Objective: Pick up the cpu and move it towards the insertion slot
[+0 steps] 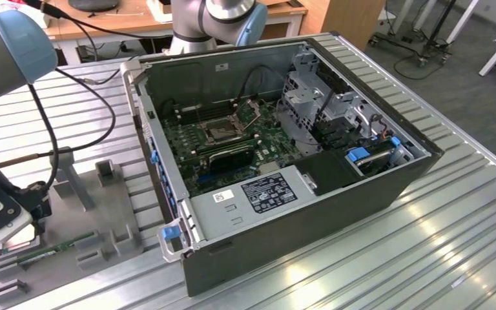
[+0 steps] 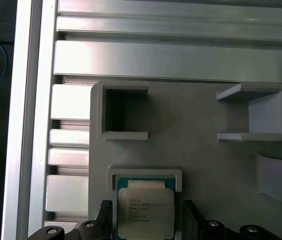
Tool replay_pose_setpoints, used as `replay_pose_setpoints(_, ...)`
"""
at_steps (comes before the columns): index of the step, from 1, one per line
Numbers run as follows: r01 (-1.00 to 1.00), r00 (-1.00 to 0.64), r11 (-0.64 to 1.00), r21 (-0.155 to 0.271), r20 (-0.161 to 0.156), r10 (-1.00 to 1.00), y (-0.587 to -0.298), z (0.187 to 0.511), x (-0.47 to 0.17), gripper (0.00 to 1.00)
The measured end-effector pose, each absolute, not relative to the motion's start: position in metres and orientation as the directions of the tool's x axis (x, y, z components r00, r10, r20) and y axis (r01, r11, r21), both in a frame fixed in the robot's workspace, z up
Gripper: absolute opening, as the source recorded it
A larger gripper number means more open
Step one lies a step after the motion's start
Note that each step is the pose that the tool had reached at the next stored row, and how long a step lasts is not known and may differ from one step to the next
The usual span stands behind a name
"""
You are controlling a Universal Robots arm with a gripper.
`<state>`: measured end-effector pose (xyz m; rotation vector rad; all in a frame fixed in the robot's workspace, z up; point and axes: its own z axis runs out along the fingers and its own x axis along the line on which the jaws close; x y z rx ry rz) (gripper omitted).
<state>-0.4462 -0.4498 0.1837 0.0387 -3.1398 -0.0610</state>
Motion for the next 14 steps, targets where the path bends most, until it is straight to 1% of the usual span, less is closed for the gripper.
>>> replay_pose_setpoints(14,-0.026,-1.000,0.999,0.039,0.000,-0.026,-0.4470,0.1817,-0.4462,0.66)
